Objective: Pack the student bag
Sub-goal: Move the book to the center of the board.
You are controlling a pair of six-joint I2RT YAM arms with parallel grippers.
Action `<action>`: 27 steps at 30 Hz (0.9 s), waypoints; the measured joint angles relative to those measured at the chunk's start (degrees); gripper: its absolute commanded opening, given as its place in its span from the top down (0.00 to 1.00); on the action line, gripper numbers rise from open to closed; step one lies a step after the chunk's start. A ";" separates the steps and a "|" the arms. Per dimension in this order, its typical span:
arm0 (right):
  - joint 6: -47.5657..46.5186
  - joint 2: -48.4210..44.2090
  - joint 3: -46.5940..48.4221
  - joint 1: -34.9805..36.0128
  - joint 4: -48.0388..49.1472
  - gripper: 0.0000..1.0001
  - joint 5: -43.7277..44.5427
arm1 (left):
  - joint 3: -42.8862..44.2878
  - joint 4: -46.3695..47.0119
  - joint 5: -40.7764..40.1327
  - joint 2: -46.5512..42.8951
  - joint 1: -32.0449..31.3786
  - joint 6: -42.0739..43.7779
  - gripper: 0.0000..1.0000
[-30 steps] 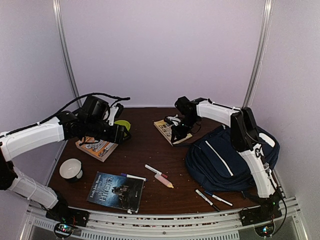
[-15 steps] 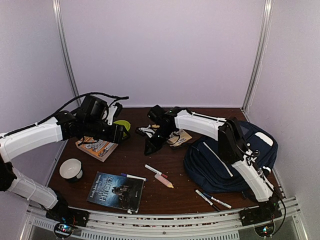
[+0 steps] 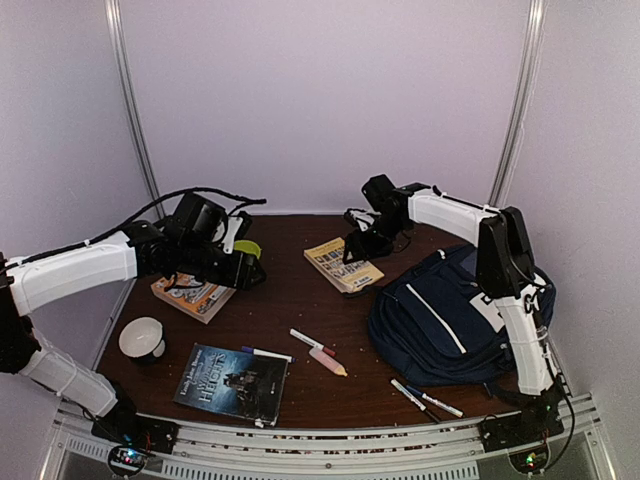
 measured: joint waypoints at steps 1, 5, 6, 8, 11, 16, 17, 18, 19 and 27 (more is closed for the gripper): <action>0.94 0.02 -0.26 -1.07 0.07 0.29 1.01 | 0.24 0.00 0.20 0.02 -0.04 0.00 0.38; 5.40 0.46 -0.42 -3.52 0.48 0.10 5.84 | 1.07 0.04 0.52 0.31 -0.09 -0.02 0.38; 6.36 0.68 -0.33 -3.82 0.52 0.03 6.14 | 1.18 -0.02 0.57 0.42 -0.09 -0.02 0.38; 8.44 1.55 0.04 -4.39 0.90 0.00 6.40 | 1.73 -0.20 0.61 0.98 -0.15 -0.02 0.38; 11.04 3.15 0.22 -5.14 1.31 0.00 5.51 | 3.08 -0.48 0.63 2.25 -0.20 -0.02 0.38; 16.17 4.37 0.11 -6.36 1.92 0.00 1.40 | 5.49 -1.92 0.72 3.76 -0.26 -0.04 0.38; 17.22 4.37 -0.35 -6.71 2.69 0.00 -0.02 | 6.12 -2.23 0.72 4.04 -0.26 -0.04 0.38; 18.18 4.17 -0.87 -6.99 3.30 0.00 -1.33 | 6.78 -2.56 0.74 4.31 -0.26 -0.04 0.38; 19.23 3.87 -1.77 -7.23 4.28 0.00 -2.73 | 7.45 -2.97 0.76 4.55 -0.26 -0.02 0.38; 24.72 2.27 -7.06 -7.72 10.86 0.01 -14.08 | 11.15 -4.61 0.66 6.54 -0.26 0.02 0.38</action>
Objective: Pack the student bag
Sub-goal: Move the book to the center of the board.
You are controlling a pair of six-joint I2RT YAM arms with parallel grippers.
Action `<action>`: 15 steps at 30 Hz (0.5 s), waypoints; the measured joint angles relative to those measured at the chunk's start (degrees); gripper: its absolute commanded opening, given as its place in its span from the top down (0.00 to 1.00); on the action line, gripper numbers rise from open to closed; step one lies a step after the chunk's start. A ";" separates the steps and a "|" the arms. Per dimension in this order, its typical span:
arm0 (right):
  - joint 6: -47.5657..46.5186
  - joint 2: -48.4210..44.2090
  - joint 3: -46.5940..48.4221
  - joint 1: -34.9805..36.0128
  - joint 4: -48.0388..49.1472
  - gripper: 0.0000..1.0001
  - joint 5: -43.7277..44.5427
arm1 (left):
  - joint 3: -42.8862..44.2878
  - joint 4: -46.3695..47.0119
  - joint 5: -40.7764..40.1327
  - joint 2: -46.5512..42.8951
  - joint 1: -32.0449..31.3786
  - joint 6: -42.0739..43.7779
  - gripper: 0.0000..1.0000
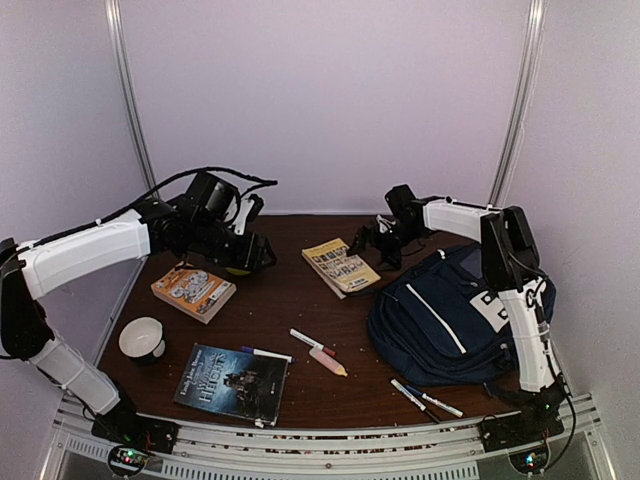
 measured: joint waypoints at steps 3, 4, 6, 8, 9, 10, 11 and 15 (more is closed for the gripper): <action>0.79 0.17 -0.22 1.79 0.39 0.02 -2.29 | 0.00 -0.66 -0.15 0.09 0.00 0.00 0.38; 1.01 0.33 -0.22 2.54 0.55 0.02 -3.10 | 0.00 -0.90 -0.26 0.11 0.00 0.00 0.38; 1.53 0.57 -0.09 4.09 0.76 0.03 -4.20 | 0.00 -1.33 -0.57 0.17 0.00 -0.04 0.38; 2.10 0.81 0.11 6.01 1.01 0.04 -5.07 | -0.02 -1.49 -1.44 0.24 0.00 -0.48 0.38; 2.25 0.92 0.13 6.91 1.16 0.04 -5.46 | -0.04 -1.49 -1.97 0.28 0.00 -0.90 0.38; 2.49 1.05 0.13 8.07 1.31 0.05 -6.03 | -0.17 -1.42 -2.73 0.28 0.00 -1.53 0.38; 2.73 1.16 0.13 9.09 1.49 0.06 -6.40 | -0.28 -1.49 -3.32 0.31 0.00 -2.19 0.38; 3.93 1.20 -1.44 13.05 4.00 0.08 -8.41 | -0.31 -1.51 -5.29 1.09 0.00 -5.25 0.39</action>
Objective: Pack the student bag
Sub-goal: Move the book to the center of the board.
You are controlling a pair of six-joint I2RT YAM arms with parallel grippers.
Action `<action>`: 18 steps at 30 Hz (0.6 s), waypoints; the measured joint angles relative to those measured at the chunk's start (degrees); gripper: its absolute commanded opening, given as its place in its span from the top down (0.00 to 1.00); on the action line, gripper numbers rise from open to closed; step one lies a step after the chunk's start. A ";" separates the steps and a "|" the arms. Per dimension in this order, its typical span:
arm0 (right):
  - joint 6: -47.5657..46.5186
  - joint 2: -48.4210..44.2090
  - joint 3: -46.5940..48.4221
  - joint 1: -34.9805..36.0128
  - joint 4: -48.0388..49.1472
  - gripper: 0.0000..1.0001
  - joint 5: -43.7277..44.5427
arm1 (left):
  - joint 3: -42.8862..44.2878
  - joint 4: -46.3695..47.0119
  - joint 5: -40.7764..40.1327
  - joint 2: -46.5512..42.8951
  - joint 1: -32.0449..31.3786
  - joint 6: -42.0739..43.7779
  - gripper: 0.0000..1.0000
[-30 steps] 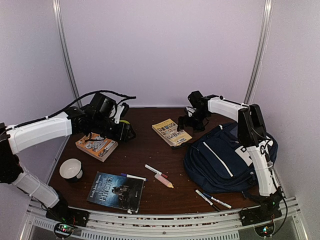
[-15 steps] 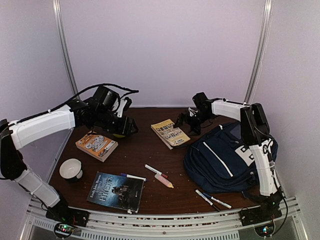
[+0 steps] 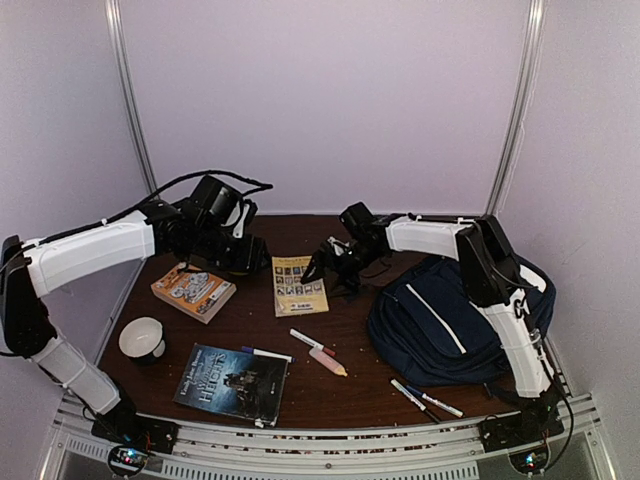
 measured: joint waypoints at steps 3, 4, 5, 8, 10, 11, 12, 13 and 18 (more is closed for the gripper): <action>0.20 -0.55 -2.51 2.67 2.73 0.09 -2.14 | 0.00 0.24 -0.50 1.36 0.00 -2.36 0.42; 0.17 -0.59 -2.64 2.91 2.89 0.09 -2.23 | -0.07 0.37 -0.55 1.68 0.00 -2.78 0.43; 0.07 -0.72 -2.99 3.52 3.21 0.10 -2.45 | -0.37 0.85 -0.57 2.01 0.00 -3.32 0.44; -0.55 -1.16 -3.80 4.70 3.72 0.11 -3.23 | -1.90 2.34 -0.74 3.26 0.00 -4.70 0.44; -1.46 -1.81 -4.59 4.79 3.69 0.10 -3.06 | -1.97 2.40 -1.49 4.81 0.00 -5.53 0.45; -2.19 -2.54 -5.44 4.76 3.39 0.10 -2.51 | -1.95 2.51 -1.86 5.60 0.00 -5.90 0.45; -3.21 -3.67 -6.64 4.72 2.51 0.09 -1.51 | -1.79 2.47 -2.47 6.67 0.00 -6.29 0.48; -3.98 -4.85 -7.78 4.72 1.64 0.09 -0.37 | -1.49 2.38 -3.08 7.82 0.00 -6.58 0.53; -9.33 -13.11 -15.43 2.95 -2.71 0.11 4.28 | 3.41 0.50 -5.35 15.96 0.50 -6.93 0.75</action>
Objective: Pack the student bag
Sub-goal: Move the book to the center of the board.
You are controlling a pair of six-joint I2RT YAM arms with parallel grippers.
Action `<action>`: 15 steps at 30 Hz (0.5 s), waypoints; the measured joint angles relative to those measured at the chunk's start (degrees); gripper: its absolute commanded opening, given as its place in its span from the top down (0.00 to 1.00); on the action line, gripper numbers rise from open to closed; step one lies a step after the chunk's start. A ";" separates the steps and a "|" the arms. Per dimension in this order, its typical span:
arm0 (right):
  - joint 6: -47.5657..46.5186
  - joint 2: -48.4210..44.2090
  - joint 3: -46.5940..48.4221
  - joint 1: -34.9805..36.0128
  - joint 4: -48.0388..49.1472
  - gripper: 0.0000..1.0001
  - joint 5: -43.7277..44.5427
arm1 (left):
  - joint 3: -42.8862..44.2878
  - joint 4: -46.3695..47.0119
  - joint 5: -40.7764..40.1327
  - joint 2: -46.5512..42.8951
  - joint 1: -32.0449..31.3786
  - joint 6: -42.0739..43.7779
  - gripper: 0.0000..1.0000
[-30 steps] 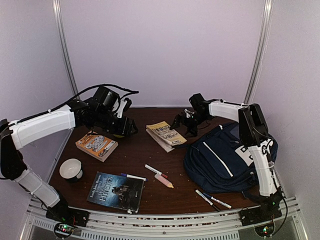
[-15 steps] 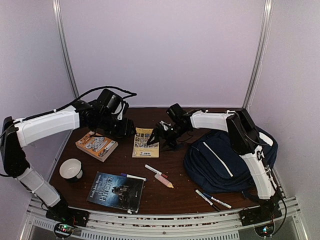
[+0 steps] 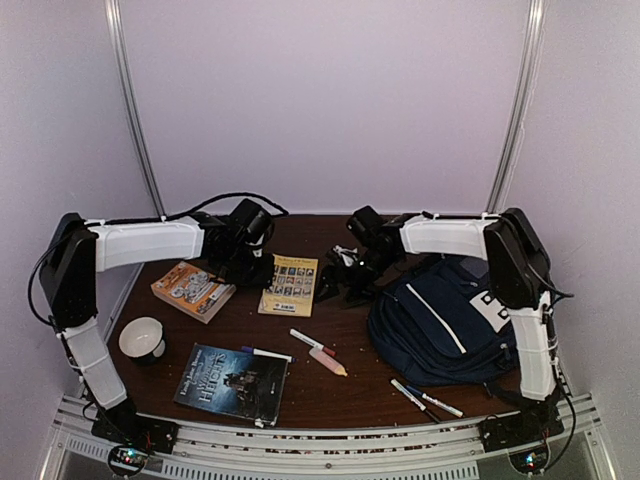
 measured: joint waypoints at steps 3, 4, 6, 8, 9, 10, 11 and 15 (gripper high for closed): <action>-5.03 -7.21 -4.61 -2.64 -0.61 0.13 0.17 | 2.67 -0.48 -0.13 4.44 0.72 0.63 0.69; -6.73 -10.10 -6.05 -3.50 -0.61 0.14 0.42 | 3.10 -0.50 -0.11 5.46 1.07 0.90 0.66; -11.13 -17.07 -9.11 -5.27 -0.50 0.14 1.36 | 3.85 -0.92 -0.04 7.41 1.99 1.25 0.65; -14.38 -24.22 -12.76 -6.73 0.63 0.13 2.16 | 4.39 -1.25 -0.04 9.09 3.28 1.53 0.65; -15.87 -27.76 -14.67 -7.28 1.22 0.13 2.62 | 4.39 -1.33 -0.02 9.62 3.89 1.73 0.65; -17.00 -30.49 -16.39 -7.61 2.10 0.12 3.04 | 4.39 -1.64 0.11 10.01 4.57 1.97 0.66; -18.43 -33.75 -18.67 -7.96 2.89 0.12 3.56 | 4.39 -1.79 0.39 10.34 5.27 2.27 0.66; -22.77 -42.21 -25.38 -9.01 5.31 0.10 6.58 | 4.37 -1.25 3.26 10.78 7.13 3.58 0.67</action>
